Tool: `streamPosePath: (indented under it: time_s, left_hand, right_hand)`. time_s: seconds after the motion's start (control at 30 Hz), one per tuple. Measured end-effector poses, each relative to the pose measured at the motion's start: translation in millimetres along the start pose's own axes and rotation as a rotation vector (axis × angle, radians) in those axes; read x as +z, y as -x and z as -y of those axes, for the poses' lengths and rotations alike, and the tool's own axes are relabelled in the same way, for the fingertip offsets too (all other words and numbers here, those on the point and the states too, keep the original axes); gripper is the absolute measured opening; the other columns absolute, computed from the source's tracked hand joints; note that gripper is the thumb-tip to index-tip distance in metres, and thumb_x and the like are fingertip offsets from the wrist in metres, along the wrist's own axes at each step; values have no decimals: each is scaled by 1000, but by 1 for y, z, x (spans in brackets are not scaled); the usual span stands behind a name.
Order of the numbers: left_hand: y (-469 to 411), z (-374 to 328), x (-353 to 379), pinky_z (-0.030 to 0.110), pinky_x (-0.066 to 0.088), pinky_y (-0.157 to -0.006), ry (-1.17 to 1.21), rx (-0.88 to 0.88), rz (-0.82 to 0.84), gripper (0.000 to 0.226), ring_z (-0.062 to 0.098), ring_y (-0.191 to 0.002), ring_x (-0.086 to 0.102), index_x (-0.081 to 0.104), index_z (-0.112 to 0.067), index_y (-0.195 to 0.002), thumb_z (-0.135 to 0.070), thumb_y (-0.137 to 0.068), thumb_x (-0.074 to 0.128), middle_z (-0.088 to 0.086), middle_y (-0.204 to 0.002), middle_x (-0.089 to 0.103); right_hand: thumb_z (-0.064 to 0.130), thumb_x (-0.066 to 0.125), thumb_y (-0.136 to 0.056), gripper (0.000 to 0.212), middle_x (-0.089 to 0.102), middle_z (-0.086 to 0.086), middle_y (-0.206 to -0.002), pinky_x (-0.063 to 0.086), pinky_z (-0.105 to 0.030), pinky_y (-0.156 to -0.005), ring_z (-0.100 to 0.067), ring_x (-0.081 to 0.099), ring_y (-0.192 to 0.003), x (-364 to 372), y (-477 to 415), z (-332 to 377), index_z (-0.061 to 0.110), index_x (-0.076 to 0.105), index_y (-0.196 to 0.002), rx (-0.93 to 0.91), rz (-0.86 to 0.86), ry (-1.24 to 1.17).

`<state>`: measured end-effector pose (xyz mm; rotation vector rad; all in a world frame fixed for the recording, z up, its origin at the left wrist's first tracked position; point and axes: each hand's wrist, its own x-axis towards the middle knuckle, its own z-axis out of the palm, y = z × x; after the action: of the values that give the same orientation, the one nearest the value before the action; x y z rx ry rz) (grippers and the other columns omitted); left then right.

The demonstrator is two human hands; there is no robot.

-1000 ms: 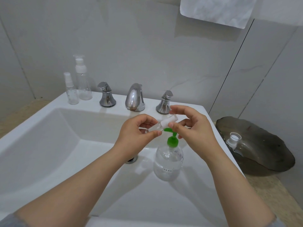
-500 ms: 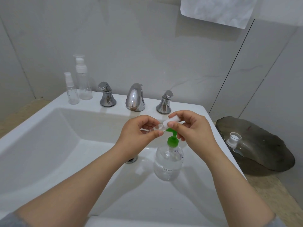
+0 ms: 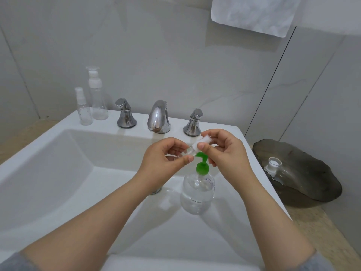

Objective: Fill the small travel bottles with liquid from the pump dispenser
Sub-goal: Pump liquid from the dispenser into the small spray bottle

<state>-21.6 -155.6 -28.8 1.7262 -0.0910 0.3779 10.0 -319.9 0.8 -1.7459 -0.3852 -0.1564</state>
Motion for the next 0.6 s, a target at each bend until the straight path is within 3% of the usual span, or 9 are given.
streamPosePath:
  time_s: [0.13,0.37,0.47,0.6]
  left_hand:
    - [9,0,1,25,56,-79,-48,-35,41,30,8,-86,64,67,-19,-93,-18,-68,84,-3,-93,69]
    - [13,4,-3,20,54,-76,-139,-65,102,17,5,-81,66,68,-22,-85,-19,-73,80,-5,-86,70]
    - [15,8,-1,16,51,-72,-173,-71,127,13,3,-77,65,69,-22,-84,-20,-75,79,-5,-83,70]
    - [15,13,3,14,47,-66,-181,-88,160,12,2,-72,64,69,-22,-82,-19,-75,78,-3,-81,70]
  right_hand:
    - [9,73,-83,16,68,5,-83,43,-19,-49,-13,51,-54,-9,11,1,15,67,-97,6,-118,-29]
    - [13,74,-83,12,67,9,-80,46,-21,-52,-15,53,-57,-41,33,10,21,66,-87,-37,-263,69]
    - [18,76,-81,13,69,6,-82,51,-36,-61,-29,56,-63,-64,34,13,25,67,-88,-45,-327,196]
    - [21,75,-81,11,68,7,-79,54,-40,-69,-17,63,-70,-116,35,10,26,66,-84,-22,-459,323]
